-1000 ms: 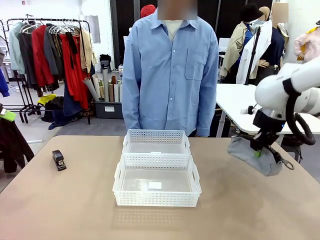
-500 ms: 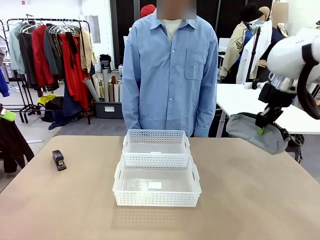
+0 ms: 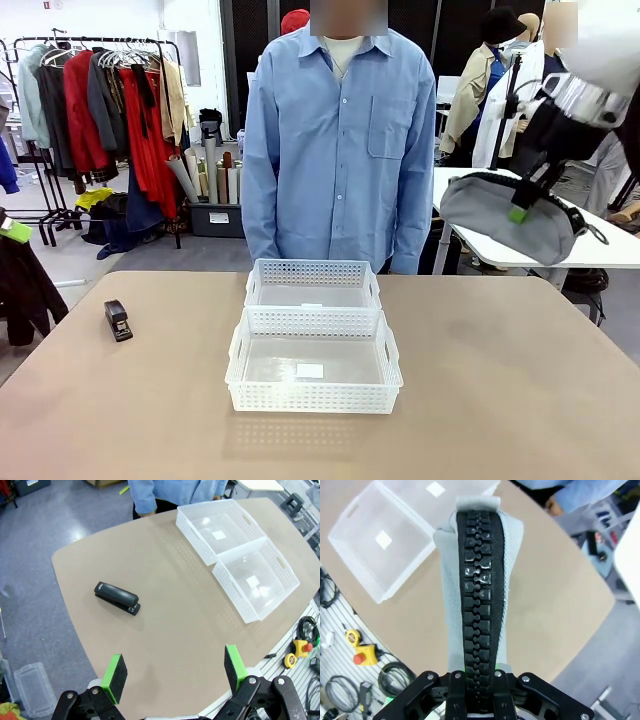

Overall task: Distribute items into two baskets.
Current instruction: Pick up the Pencil pouch that the person points to.

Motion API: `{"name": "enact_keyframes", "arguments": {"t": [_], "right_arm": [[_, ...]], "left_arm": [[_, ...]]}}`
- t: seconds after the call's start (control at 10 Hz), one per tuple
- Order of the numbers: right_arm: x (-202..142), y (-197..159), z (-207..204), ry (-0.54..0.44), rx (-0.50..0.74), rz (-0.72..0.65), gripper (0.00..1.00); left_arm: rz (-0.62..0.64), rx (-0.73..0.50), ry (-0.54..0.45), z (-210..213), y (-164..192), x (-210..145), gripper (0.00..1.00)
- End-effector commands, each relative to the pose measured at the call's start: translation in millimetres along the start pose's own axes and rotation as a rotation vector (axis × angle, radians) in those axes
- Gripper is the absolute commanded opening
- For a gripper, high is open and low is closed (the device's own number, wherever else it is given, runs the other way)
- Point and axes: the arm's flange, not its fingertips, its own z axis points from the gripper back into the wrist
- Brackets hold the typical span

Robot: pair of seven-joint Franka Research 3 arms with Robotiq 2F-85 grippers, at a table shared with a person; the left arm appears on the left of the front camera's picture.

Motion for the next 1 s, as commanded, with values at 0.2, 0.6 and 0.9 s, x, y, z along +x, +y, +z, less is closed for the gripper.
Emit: {"name": "enact_keyframes", "arguments": {"t": [0.2, 0.6, 0.9], "right_arm": [[-10.7, 7.5, 31.2, -0.035, -0.085, 0.132, 0.0], [-6.2, 9.6, 35.3, -0.026, -0.075, 0.097, 0.0], [-6.2, 9.6, 35.3, -0.026, -0.075, 0.097, 0.0]], "left_arm": [[-0.001, -0.003, -0.002, 0.7, -0.5, 0.4, 1.0], [-0.001, -0.003, -0.002, 0.7, -0.5, 0.4, 1.0], [-0.001, -0.003, -0.002, 0.7, -0.5, 0.4, 1.0]]}}
